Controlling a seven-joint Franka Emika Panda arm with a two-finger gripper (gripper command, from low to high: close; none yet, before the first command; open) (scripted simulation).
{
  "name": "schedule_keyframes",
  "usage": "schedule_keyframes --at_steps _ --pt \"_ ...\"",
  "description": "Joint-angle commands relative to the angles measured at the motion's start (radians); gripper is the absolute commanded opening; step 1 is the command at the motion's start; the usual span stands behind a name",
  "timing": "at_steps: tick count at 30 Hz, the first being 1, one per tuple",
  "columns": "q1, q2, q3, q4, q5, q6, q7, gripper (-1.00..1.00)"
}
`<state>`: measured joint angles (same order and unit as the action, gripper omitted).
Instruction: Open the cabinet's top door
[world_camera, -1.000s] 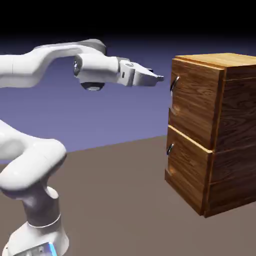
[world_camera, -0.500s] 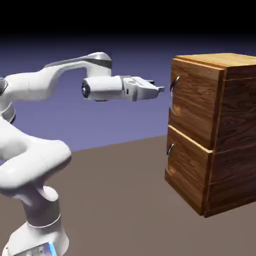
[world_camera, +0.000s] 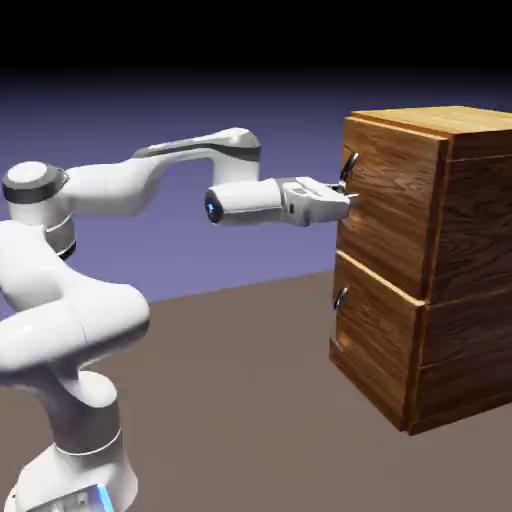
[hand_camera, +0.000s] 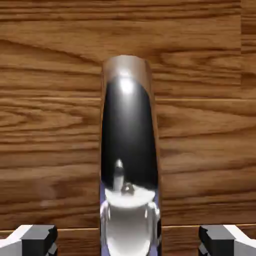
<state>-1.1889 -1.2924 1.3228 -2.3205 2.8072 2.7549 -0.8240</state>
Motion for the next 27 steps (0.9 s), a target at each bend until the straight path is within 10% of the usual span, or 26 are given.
schedule_keyframes --at_steps 1,27 --pt "0.024 0.002 -0.015 -0.036 -0.005 -0.040 -0.008 -1.00" --pt "0.158 0.135 -0.565 -0.598 -0.526 -1.168 -0.209 -1.00"
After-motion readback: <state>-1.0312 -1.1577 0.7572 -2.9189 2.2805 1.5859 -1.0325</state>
